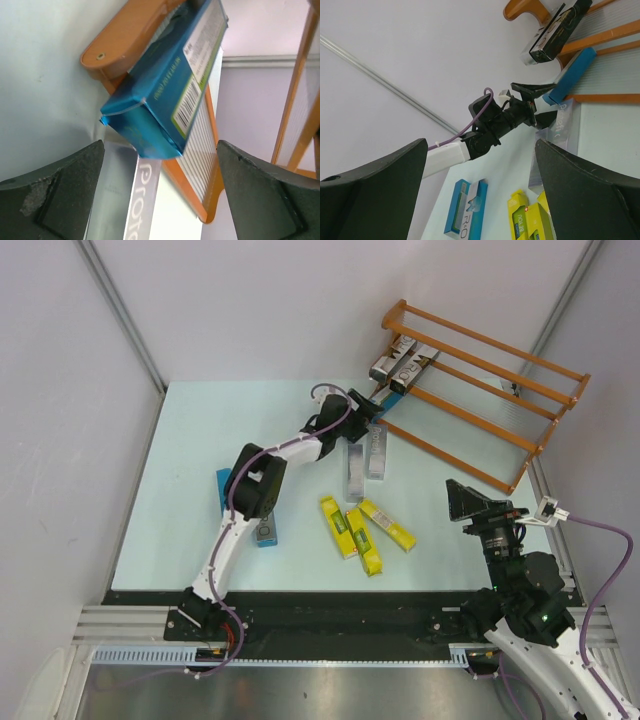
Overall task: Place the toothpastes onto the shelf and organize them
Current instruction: Place the toothpaste on the shelf.
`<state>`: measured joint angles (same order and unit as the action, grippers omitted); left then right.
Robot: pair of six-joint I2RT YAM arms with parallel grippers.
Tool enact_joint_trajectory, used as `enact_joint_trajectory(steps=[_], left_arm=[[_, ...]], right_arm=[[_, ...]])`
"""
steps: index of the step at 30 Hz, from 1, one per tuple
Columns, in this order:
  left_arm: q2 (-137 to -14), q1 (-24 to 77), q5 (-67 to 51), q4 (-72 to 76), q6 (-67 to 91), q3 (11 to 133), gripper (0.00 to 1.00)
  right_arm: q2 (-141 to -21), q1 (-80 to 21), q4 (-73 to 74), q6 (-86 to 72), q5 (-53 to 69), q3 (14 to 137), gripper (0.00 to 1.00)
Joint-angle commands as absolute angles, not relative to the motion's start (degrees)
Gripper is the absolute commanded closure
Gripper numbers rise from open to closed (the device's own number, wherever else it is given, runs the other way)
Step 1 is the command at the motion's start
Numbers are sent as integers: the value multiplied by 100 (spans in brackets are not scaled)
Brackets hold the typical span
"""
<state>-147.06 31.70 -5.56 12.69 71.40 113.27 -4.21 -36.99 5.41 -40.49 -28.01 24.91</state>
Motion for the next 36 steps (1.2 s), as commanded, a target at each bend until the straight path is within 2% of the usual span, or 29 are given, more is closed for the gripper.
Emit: enact_joint_trajectory(steps=[1, 22, 27, 31, 36], left_arm=[[-14071, 3146, -623, 1485, 6812, 11022, 0], [-13896, 3375, -1195, 1995, 6372, 10346, 0], [-12878, 3410, -1020, 2495, 5627, 9073, 0], [-11701, 3463, -329, 3005, 4634, 7684, 0], [-10119, 3489, 104, 2604, 3254, 6356, 0]], right_arm=[[-431, -3683, 334, -4025, -2839, 2690, 5], [-475, -3683, 211, -3982, -2822, 2698, 5], [-475, -3683, 176, -3946, -2821, 2698, 5], [-483, -3683, 167, -3929, -2795, 2716, 5], [-510, -3674, 220, -3885, -2804, 2830, 2]])
